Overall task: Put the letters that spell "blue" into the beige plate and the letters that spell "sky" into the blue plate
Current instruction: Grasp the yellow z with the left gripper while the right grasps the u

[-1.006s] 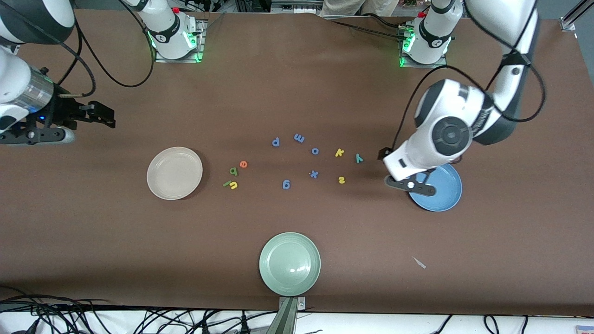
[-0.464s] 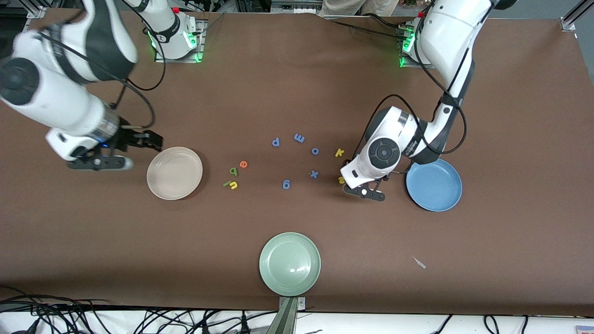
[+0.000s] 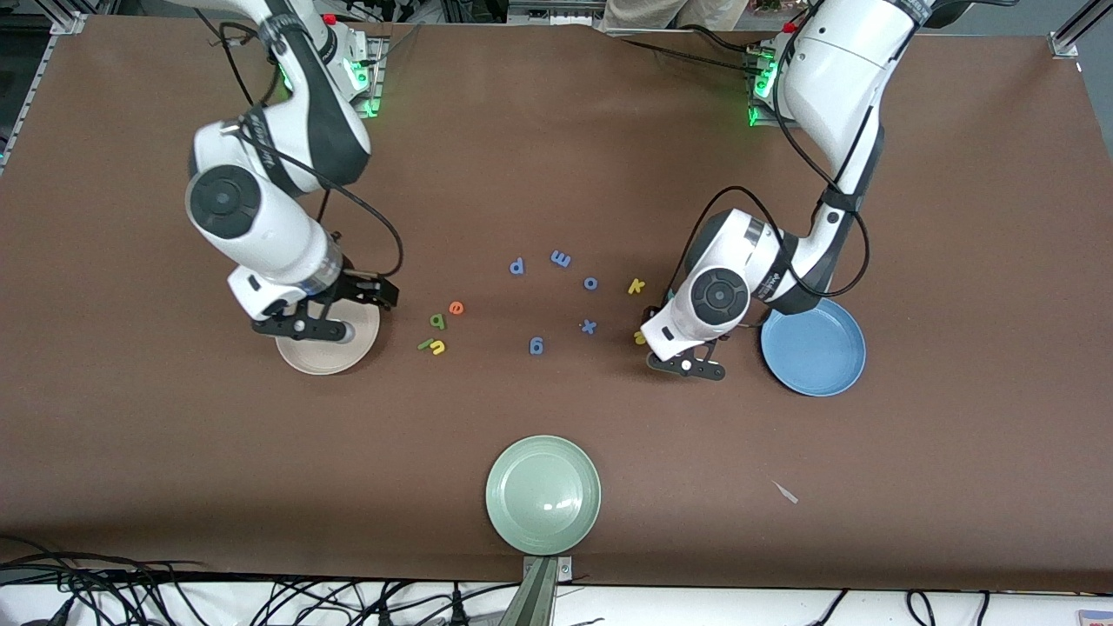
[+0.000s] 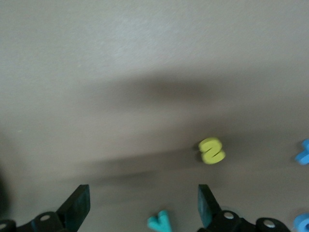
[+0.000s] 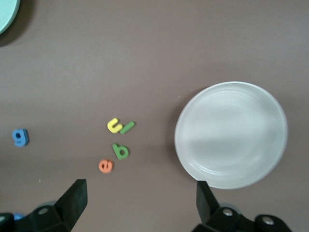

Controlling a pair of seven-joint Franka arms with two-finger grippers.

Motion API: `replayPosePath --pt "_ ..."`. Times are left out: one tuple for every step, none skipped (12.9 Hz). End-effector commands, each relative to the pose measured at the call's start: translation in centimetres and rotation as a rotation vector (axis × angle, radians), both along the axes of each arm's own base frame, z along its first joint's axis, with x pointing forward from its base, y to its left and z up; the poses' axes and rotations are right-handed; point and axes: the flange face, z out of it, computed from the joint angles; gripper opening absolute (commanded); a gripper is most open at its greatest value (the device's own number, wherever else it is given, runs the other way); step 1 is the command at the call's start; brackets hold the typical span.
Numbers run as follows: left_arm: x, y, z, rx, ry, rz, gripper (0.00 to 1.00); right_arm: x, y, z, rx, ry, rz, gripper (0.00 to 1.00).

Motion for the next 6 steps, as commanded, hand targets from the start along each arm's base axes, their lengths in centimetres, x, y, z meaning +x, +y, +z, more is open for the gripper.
replayPosePath --pt "0.2 -2.3 -0.7 -0.021 -0.059 0.023 0.96 0.6 2.0 -3.0 0.01 -0.024 -0.033 1.0" --pt "0.3 -2.6 -1.3 -0.033 -0.08 0.032 0.95 0.8 2.8 -4.5 0.006 -0.039 -0.035 1.0" --pt "0.2 -2.5 -1.7 -0.035 -0.087 0.046 0.91 0.9 3.8 -6.0 0.013 -0.056 -0.03 1.0" --pt "0.2 -2.6 -1.8 -0.033 -0.086 0.063 0.85 1.6 4.2 -7.7 0.016 -0.07 -0.026 1.0" --pt "0.1 -2.8 -1.7 -0.037 -0.083 0.095 0.82 2.2 4.6 -8.9 0.017 -0.078 -0.023 1.0" --pt "-0.4 -3.4 -2.1 -0.031 -0.08 0.118 0.8 2.5 5.2 -10.2 0.008 -0.082 -0.008 1.0"
